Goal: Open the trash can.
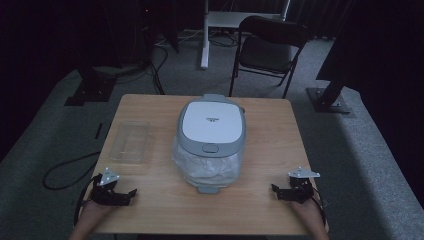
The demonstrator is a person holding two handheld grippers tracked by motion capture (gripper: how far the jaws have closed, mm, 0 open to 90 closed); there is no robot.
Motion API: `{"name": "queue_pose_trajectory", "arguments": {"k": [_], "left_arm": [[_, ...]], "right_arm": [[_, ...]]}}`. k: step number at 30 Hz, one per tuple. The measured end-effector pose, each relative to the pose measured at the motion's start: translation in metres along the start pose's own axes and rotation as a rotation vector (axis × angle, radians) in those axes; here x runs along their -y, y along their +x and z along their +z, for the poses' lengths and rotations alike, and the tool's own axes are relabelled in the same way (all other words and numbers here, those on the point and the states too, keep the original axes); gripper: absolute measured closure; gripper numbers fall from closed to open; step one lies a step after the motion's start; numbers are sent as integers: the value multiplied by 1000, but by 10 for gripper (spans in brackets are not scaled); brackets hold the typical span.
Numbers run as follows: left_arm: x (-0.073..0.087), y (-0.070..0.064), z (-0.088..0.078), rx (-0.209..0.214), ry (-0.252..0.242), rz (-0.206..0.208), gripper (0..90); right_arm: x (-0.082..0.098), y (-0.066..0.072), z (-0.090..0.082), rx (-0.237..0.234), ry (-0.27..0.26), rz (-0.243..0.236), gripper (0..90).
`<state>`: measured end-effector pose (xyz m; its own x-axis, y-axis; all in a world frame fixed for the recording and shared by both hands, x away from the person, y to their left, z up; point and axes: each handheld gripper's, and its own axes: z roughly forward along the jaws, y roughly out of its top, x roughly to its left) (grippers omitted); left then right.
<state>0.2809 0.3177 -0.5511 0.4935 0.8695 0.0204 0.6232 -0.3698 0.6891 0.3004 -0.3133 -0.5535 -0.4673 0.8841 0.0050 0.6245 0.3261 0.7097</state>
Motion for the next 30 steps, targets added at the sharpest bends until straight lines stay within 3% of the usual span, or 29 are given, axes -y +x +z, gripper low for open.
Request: {"name": "queue_pose_trajectory", "arguments": {"k": [6, 14, 22, 30], "left_arm": [[0, 1, 0, 4, 3, 8, 6], [0, 1, 0, 7, 4, 11, 5], [0, 1, 0, 7, 3, 12, 5], [0, 1, 0, 8, 3, 13, 5]], "right_arm": [[-4, 1, 0, -14, 27, -9, 122], [-5, 5, -5, -61, 29, 26, 124], [-20, 11, -26, -109, -48, 49, 128], [-41, 23, -49, -148, -138, 27, 128]]}}
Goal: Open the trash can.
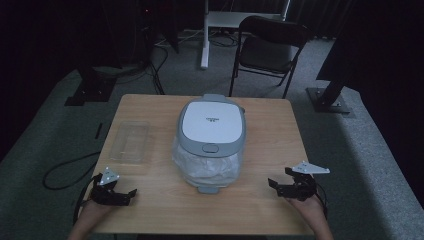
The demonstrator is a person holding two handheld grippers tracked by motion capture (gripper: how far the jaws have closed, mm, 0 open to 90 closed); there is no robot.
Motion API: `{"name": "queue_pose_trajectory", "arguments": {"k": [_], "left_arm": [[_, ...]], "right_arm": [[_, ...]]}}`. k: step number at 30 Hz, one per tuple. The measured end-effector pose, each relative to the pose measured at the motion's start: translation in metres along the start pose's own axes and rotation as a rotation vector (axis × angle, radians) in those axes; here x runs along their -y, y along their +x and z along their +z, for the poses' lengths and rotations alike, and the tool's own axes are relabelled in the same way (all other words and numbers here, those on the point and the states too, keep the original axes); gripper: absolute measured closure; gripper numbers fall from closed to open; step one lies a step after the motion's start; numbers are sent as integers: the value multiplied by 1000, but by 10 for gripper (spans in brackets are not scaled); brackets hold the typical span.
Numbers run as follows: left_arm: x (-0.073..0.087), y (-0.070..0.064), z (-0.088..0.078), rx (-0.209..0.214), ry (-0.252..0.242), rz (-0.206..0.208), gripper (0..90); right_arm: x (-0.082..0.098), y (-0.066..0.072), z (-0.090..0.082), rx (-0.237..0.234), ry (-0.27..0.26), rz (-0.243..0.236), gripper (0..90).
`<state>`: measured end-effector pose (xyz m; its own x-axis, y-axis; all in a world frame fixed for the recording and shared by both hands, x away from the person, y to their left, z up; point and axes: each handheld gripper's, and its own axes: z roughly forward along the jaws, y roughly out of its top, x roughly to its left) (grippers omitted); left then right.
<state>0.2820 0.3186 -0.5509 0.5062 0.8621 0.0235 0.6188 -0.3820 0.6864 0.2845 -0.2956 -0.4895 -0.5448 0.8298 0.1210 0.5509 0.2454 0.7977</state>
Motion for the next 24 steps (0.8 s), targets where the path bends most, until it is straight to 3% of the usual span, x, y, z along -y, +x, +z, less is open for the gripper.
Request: {"name": "queue_pose_trajectory", "arguments": {"k": [6, 24], "left_arm": [[0, 0, 0, 1, 0, 0, 5], [0, 0, 0, 3, 0, 1, 5]], "right_arm": [[-20, 11, -13, -45, -61, -18, 129], [-67, 29, -42, -85, -186, -84, 143]]}}
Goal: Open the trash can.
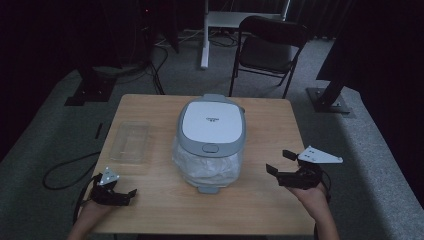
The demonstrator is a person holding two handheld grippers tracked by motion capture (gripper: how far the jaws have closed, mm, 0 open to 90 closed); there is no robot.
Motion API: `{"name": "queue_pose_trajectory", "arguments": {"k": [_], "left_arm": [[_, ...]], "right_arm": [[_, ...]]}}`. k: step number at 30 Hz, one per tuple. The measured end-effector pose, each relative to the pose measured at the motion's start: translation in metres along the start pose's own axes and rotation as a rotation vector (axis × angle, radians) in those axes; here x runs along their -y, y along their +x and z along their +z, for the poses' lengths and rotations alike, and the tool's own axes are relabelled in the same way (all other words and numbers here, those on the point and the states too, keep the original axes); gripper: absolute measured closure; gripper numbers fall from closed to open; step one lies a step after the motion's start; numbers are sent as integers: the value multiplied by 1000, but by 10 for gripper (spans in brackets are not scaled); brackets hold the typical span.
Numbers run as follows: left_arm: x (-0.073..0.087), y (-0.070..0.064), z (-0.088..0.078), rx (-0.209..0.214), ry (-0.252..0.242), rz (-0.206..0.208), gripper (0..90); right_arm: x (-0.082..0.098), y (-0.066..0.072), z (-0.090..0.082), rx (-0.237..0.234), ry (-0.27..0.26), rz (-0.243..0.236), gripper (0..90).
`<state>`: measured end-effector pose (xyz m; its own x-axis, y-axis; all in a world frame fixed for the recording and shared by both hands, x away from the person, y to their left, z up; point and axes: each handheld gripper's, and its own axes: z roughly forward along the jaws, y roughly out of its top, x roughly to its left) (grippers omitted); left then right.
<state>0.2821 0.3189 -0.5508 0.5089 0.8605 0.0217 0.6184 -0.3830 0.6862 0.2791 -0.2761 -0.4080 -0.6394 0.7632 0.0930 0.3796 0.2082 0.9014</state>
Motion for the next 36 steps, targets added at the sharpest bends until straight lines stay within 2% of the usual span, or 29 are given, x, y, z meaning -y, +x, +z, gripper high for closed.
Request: {"name": "queue_pose_trajectory", "arguments": {"k": [14, 17, 19, 22, 31, 34, 36], "left_arm": [[0, 0, 0, 1, 0, 1, 5], [0, 0, 0, 1, 0, 1, 5], [0, 0, 0, 1, 1, 1, 5], [0, 0, 0, 1, 0, 1, 5], [0, 0, 0, 4, 1, 3, 5], [0, 0, 0, 5, 1, 4, 5], [0, 1, 0, 6, 1, 4, 5]], "right_arm": [[-39, 19, -7, -54, -76, -71, 162], [-47, 24, -7, -55, -101, -83, 215], [-53, 26, -8, -73, -118, -83, 234], [-61, 30, -6, -86, -136, -93, 309], [-78, 41, 6, -176, -144, -132, 576], [-82, 45, 11, -214, -146, -141, 648], [-83, 47, 12, -220, -146, -145, 661]]}}
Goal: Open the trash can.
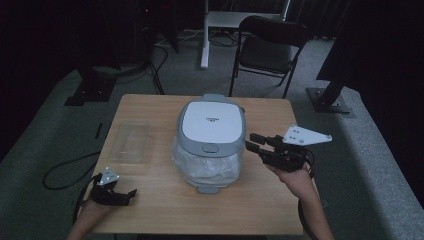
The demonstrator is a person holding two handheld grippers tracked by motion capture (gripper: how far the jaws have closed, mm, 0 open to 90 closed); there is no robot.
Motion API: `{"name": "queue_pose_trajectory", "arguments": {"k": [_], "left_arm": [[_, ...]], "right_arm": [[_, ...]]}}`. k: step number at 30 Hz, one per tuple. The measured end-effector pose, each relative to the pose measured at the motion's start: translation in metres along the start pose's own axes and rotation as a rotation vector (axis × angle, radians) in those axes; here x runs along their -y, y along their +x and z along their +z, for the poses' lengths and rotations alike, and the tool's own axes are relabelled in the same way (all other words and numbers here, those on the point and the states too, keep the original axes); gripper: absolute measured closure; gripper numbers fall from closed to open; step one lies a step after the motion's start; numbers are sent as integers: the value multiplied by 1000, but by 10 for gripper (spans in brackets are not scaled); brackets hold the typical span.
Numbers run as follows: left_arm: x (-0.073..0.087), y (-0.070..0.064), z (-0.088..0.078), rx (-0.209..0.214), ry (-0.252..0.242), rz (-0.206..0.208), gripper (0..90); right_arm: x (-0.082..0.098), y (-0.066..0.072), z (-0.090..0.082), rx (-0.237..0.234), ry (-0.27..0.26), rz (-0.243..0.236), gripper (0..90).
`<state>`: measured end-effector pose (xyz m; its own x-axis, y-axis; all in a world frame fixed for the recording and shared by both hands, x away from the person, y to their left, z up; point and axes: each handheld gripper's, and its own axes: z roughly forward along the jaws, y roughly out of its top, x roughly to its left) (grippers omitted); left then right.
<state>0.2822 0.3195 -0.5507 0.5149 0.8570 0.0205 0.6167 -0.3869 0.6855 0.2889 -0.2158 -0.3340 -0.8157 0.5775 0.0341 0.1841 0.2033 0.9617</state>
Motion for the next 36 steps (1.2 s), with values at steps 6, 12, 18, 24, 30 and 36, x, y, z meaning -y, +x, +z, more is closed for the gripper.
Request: {"name": "queue_pose_trajectory", "arguments": {"k": [6, 12, 18, 24, 30, 36], "left_arm": [[0, 0, 0, 1, -1, 0, 5], [0, 0, 0, 1, -1, 1, 5], [0, 0, 0, 1, -1, 1, 5], [0, 0, 0, 2, -2, 1, 6], [0, 0, 0, 2, -2, 1, 5], [0, 0, 0, 2, -2, 1, 5]], "right_arm": [[-7, 5, 15, -55, 1, -19, 806], [-13, 11, 28, -99, -4, -28, 851], [-16, 19, 46, -133, -1, -49, 899], [-18, 26, 62, -177, -1, -64, 900], [-17, 33, 78, -188, 23, -87, 900], [-16, 37, 86, -189, 47, -97, 900]]}}
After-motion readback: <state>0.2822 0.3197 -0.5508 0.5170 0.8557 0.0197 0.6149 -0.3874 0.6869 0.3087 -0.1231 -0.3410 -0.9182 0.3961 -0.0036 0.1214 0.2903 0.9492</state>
